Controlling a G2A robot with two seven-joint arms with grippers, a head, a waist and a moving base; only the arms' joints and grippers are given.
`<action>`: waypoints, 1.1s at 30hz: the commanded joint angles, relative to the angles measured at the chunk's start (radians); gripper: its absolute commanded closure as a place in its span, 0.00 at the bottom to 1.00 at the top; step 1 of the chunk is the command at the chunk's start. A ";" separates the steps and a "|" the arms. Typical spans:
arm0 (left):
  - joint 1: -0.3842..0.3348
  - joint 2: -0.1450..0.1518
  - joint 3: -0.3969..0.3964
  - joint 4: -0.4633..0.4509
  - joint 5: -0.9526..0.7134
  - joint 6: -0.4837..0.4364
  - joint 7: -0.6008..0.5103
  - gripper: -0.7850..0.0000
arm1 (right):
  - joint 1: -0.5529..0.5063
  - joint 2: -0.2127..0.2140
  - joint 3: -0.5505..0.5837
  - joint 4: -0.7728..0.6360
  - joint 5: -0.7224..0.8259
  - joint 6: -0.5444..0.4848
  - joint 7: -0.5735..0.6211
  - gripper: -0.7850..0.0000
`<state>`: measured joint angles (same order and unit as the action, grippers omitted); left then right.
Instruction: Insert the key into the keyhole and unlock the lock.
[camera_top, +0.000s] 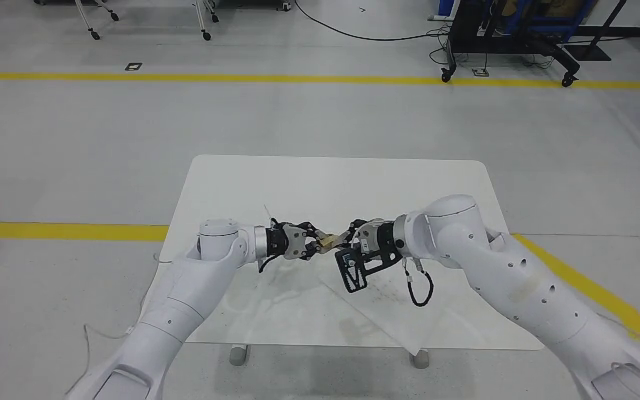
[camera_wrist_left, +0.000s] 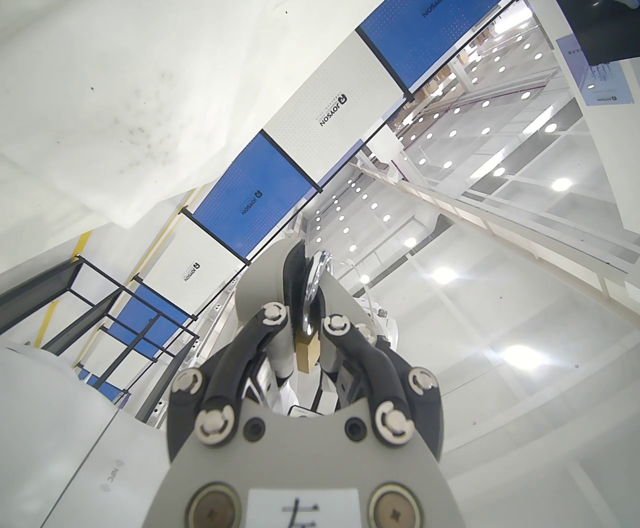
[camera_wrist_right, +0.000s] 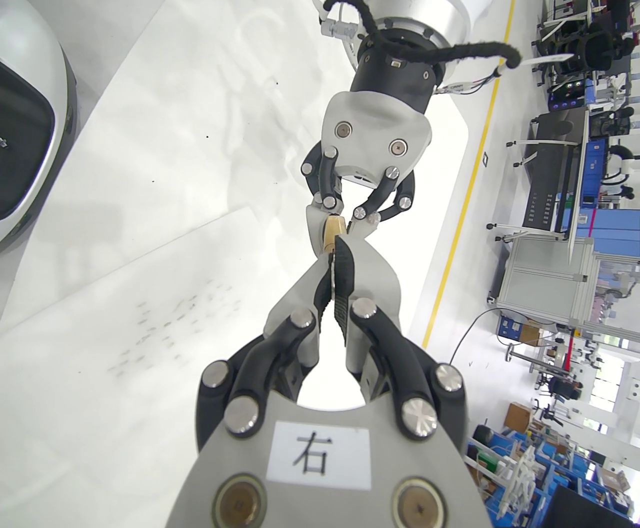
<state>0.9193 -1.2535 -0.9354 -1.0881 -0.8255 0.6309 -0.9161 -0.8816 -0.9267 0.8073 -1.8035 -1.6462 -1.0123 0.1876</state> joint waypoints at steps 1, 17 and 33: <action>0.000 0.000 0.001 0.000 0.000 0.001 -0.001 1.00 | 0.002 -0.001 -0.004 0.001 0.000 0.000 -0.002 1.00; -0.003 0.002 0.008 0.000 0.003 0.003 -0.009 1.00 | 0.029 -0.010 -0.037 0.033 0.000 0.000 0.024 1.00; -0.001 0.004 0.010 -0.006 0.002 0.000 0.002 1.00 | 0.043 -0.018 -0.037 0.028 0.066 0.000 0.072 0.22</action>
<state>0.9176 -1.2498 -0.9255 -1.0930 -0.8236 0.6300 -0.9154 -0.8362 -0.9452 0.7691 -1.7712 -1.5792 -1.0122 0.2567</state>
